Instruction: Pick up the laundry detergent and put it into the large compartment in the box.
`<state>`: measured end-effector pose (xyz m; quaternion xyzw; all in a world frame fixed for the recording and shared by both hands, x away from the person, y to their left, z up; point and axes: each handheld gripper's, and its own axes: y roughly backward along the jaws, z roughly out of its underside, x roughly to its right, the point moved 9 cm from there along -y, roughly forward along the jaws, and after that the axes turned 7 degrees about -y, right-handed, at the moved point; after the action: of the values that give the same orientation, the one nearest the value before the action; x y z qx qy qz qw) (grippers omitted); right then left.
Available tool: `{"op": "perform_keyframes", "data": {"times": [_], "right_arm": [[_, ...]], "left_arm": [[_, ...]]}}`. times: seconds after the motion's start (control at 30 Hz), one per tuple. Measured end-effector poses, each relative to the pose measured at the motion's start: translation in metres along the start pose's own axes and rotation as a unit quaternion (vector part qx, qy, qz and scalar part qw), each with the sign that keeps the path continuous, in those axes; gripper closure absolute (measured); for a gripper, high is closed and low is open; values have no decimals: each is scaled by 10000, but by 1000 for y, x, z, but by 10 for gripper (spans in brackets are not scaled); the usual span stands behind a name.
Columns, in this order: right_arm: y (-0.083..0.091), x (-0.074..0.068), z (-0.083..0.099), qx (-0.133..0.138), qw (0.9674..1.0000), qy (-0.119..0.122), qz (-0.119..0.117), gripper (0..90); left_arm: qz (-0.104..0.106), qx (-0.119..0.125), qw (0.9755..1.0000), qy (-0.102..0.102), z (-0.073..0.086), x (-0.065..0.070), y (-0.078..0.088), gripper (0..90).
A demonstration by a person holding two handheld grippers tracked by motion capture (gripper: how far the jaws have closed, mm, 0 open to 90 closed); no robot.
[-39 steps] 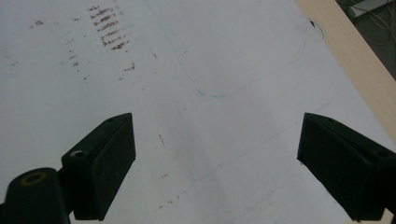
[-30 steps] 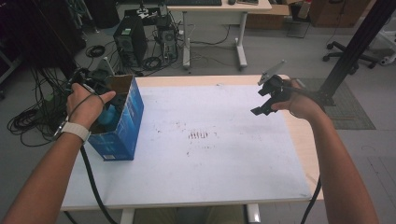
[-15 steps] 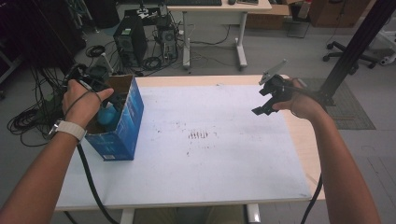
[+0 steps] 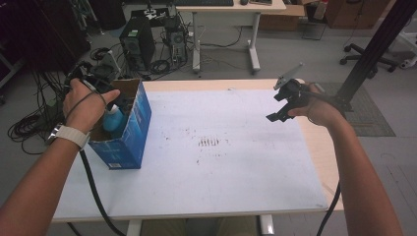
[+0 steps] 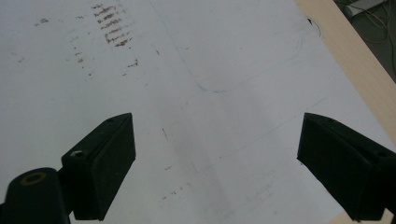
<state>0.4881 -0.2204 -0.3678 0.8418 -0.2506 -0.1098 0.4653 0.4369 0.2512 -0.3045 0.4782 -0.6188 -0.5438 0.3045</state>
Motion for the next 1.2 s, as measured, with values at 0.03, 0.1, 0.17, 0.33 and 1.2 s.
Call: {"op": "perform_keyframes", "data": {"times": [0.03, 0.1, 0.17, 0.33, 1.2], "right_arm": [[0, 0, 0, 3, 10000, -2, -1, 116], [1, -1, 0, -1, 10000, 1, -1, 116], [1, -1, 1, -1, 10000, -3, 2, 116], [3, -2, 1, -14, 10000, 3, 2, 116], [8, -5, 1, -3, 10000, -36, 8, 113]], "left_arm": [[8, -1, 10000, -24, 0, 1, 1, 96], [13, -24, 10000, -77, 1, 4, 2, 103], [47, 0, 9999, -119, 0, 6, 5, 103], [56, 36, 9997, -229, -1, 11, 11, 96], [497, 211, 9940, -956, -7, 48, 37, 91]]}}
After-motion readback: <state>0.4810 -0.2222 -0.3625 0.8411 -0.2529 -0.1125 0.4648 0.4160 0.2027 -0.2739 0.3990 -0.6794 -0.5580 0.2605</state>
